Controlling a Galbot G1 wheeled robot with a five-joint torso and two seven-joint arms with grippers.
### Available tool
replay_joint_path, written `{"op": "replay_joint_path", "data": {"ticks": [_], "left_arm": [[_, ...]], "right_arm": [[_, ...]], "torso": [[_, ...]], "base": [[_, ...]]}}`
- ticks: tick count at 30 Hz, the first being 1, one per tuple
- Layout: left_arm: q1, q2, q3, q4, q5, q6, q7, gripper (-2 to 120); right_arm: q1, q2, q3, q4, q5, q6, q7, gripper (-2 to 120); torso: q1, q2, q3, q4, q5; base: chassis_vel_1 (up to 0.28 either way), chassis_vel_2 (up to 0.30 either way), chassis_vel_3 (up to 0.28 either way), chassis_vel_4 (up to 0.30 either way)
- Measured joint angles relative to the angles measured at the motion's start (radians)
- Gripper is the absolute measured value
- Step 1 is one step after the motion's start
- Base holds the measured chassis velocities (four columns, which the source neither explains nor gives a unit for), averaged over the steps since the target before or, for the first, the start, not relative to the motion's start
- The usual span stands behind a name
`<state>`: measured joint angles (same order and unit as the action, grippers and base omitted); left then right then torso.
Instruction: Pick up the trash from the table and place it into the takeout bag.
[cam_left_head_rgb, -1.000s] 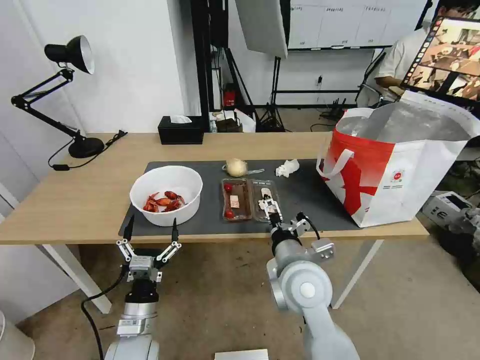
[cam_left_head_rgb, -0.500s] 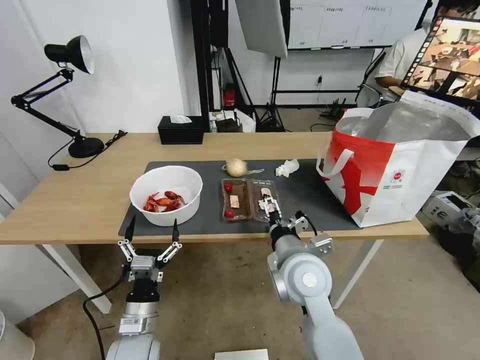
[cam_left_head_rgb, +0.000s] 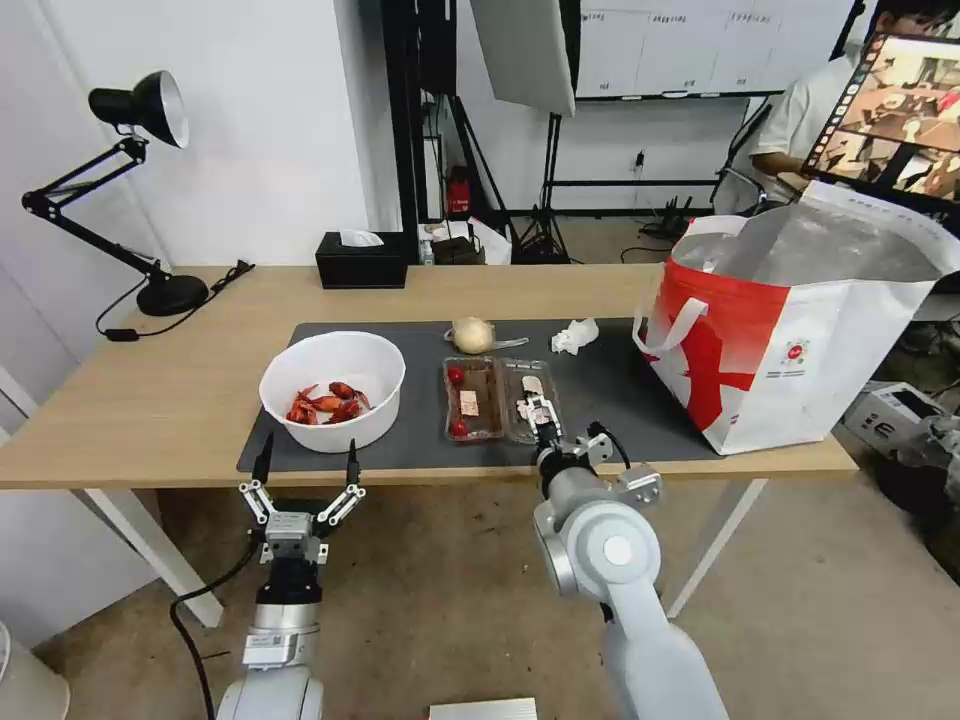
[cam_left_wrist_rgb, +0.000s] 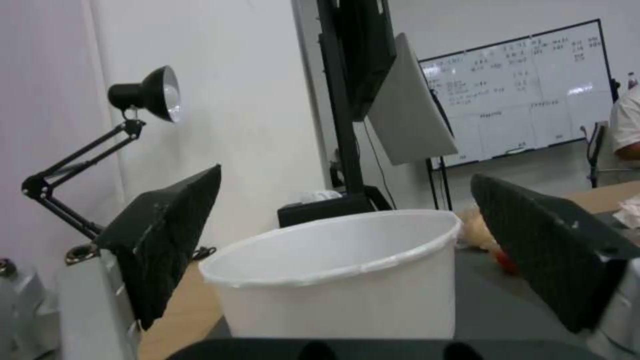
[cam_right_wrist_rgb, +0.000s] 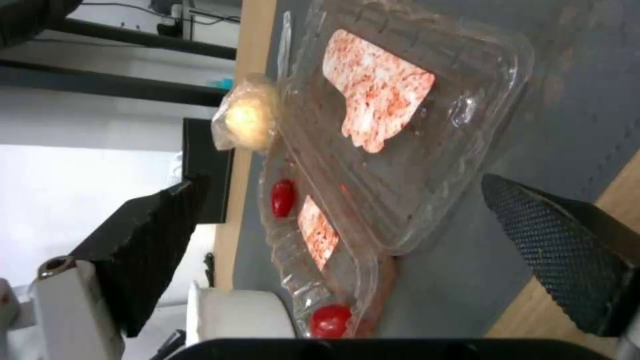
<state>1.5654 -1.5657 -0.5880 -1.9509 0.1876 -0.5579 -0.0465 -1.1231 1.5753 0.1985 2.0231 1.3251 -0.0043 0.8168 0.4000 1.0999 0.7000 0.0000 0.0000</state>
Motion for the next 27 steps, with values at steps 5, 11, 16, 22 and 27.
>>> {"op": "replay_joint_path", "data": {"ticks": [5,11,16,22,27], "left_arm": [[-0.002,-0.001,0.0,0.004,0.001,-0.001,0.0,100],[-0.003,0.0,-0.001,0.009,0.001,-0.002,-0.001,100],[-0.003,0.0,-0.001,0.011,0.001,-0.003,-0.001,100],[-0.008,-0.001,0.0,0.017,0.001,-0.005,-0.001,100],[-0.012,-0.002,0.0,0.022,0.001,-0.01,-0.001,100]], "right_arm": [[0.007,0.0,0.001,-0.011,0.003,-0.001,0.0,100],[0.017,0.0,0.001,-0.031,0.003,-0.001,-0.007,100],[0.021,0.0,0.001,-0.037,0.002,-0.001,-0.011,100],[0.03,0.0,0.003,-0.052,0.001,0.001,-0.023,100],[0.041,0.0,0.006,-0.072,-0.009,0.003,-0.041,100]], "torso": [[0.0,0.0,0.0,0.0,0.0],[0.0,0.0,0.0,0.0,0.0],[0.0,0.0,0.0,0.0,0.0],[0.0,0.0,0.0,0.0,-0.0001],[0.0,0.0,0.0,0.0,0.0]], "base": [[0.0,0.0,0.0,0.0],[0.0,0.0,0.0,0.0],[0.0,0.0,0.0,0.0],[0.0,0.0,0.0,0.0],[0.0,0.0,0.0,0.0]]}}
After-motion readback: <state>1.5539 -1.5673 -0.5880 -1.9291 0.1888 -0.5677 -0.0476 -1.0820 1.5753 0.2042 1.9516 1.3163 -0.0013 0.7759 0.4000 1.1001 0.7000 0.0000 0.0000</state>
